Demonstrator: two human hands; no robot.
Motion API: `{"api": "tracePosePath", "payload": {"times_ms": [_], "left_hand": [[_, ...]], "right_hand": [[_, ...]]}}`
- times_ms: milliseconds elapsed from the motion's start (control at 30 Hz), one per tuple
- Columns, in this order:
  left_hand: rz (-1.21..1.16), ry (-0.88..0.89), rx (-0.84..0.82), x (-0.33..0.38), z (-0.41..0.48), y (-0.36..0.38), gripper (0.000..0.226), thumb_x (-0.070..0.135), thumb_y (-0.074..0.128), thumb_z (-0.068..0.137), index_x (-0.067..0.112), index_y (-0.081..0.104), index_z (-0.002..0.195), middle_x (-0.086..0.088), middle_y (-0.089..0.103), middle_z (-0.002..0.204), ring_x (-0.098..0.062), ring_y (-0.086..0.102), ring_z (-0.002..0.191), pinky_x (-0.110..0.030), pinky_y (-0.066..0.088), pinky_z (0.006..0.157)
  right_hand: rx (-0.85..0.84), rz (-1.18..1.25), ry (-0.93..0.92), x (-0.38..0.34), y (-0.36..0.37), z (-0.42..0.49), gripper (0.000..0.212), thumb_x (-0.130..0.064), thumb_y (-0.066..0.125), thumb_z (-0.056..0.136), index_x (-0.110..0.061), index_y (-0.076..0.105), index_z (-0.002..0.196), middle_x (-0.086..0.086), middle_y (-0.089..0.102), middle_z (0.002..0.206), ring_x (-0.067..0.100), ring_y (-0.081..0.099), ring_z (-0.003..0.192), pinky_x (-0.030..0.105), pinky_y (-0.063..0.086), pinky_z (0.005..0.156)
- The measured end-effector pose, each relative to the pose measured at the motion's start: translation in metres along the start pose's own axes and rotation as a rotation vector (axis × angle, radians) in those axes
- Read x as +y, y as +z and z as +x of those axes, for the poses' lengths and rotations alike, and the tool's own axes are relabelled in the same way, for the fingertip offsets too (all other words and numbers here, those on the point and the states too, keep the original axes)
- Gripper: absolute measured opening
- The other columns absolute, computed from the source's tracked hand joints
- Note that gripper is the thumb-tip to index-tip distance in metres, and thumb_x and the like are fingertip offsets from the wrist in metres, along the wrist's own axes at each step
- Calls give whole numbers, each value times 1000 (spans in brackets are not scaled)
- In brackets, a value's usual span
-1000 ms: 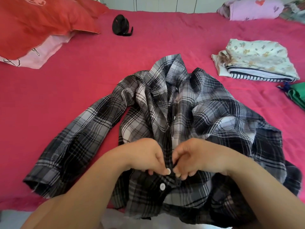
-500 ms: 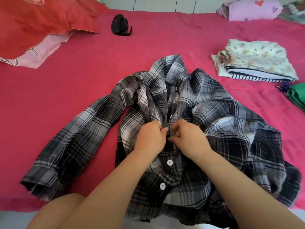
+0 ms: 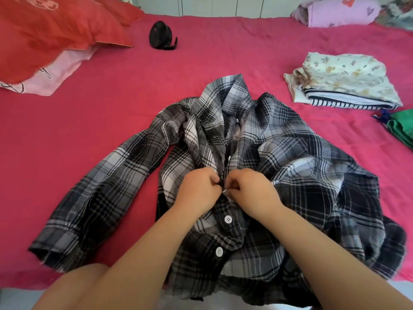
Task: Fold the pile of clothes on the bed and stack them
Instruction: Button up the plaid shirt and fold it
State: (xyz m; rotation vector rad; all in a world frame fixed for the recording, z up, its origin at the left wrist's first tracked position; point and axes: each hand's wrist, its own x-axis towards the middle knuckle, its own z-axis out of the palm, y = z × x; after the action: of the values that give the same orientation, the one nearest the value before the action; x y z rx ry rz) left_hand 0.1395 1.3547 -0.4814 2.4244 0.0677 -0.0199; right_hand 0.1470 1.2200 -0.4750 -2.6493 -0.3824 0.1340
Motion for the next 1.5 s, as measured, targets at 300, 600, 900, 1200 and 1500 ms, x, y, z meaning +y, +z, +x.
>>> {"api": "tracePosePath", "payload": {"times_ms": [300, 600, 900, 1200, 1500], "left_hand": [[-485, -184, -45, -3, -4, -7, 25, 6, 66, 82, 27, 56, 75, 3, 61, 85, -10, 60, 75, -16, 50, 53], [-514, -177, -36, 1, -5, -7, 22, 3, 70, 78, 24, 63, 80, 0, 65, 90, -19, 64, 91, -39, 54, 85], [-204, 39, 47, 6, -8, -9, 15, 15, 65, 83, 25, 53, 84, 17, 51, 76, 2, 49, 71, -8, 38, 60], [-379, 13, 17, 7, -9, -8, 21, 14, 66, 84, 32, 57, 78, 16, 58, 84, -7, 58, 86, -22, 49, 79], [-217, 115, 118, 9, -10, -12, 17, 11, 62, 85, 26, 54, 86, 19, 51, 76, 7, 48, 71, 4, 35, 66]], "right_hand": [[-82, 125, 32, 5, -3, 1, 11, -28, 70, 78, -22, 64, 85, -12, 57, 71, 8, 56, 73, 25, 47, 71], [-23, 428, 175, 5, -16, 0, 19, -17, 72, 77, -24, 64, 62, -7, 65, 64, 6, 60, 64, 19, 49, 69], [-57, 660, 238, 3, -20, -5, 8, -15, 71, 75, -18, 68, 69, -3, 63, 57, 10, 55, 60, 24, 45, 63], [-70, 713, 199, 1, -18, -4, 13, -11, 69, 77, -19, 66, 67, -6, 61, 54, 5, 54, 54, 14, 41, 54], [-173, 718, 191, 4, -21, -2, 14, -8, 68, 76, -18, 68, 67, -1, 63, 58, 6, 55, 57, 19, 43, 58]]}}
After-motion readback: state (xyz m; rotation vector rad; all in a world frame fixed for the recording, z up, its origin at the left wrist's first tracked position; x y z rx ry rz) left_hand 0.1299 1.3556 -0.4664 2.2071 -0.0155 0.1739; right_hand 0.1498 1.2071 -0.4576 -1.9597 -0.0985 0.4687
